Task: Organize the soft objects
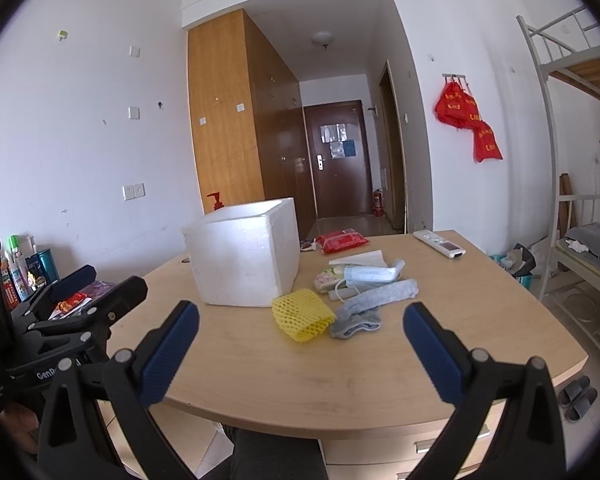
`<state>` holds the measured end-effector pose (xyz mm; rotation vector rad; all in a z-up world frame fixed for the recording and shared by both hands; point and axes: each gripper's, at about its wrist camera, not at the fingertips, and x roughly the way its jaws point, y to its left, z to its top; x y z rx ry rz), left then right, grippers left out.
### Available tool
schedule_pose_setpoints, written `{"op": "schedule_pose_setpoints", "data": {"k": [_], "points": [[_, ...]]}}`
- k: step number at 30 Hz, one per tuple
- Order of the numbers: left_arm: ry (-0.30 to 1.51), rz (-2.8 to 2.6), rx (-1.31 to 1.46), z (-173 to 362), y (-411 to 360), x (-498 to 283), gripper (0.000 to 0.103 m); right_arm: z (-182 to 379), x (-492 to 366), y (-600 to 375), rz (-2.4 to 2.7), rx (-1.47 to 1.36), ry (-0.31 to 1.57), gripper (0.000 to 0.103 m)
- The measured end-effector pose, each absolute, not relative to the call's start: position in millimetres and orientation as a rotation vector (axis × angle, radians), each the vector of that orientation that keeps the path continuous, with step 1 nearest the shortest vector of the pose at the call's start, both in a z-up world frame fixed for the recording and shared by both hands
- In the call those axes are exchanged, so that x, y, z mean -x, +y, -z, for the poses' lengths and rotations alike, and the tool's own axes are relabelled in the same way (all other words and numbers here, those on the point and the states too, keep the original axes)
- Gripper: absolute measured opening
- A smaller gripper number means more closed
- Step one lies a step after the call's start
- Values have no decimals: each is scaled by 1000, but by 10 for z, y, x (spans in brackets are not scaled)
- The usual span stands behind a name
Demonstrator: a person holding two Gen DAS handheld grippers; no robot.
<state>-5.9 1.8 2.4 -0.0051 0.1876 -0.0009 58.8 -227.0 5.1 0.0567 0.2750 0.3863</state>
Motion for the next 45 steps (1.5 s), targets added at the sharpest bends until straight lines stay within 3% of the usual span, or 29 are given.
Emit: {"op": "schedule_pose_setpoints", "data": {"k": [45], "points": [[226, 8, 19, -4, 90, -139, 103, -4, -790, -2227, -392, -81, 315, 103]]}}
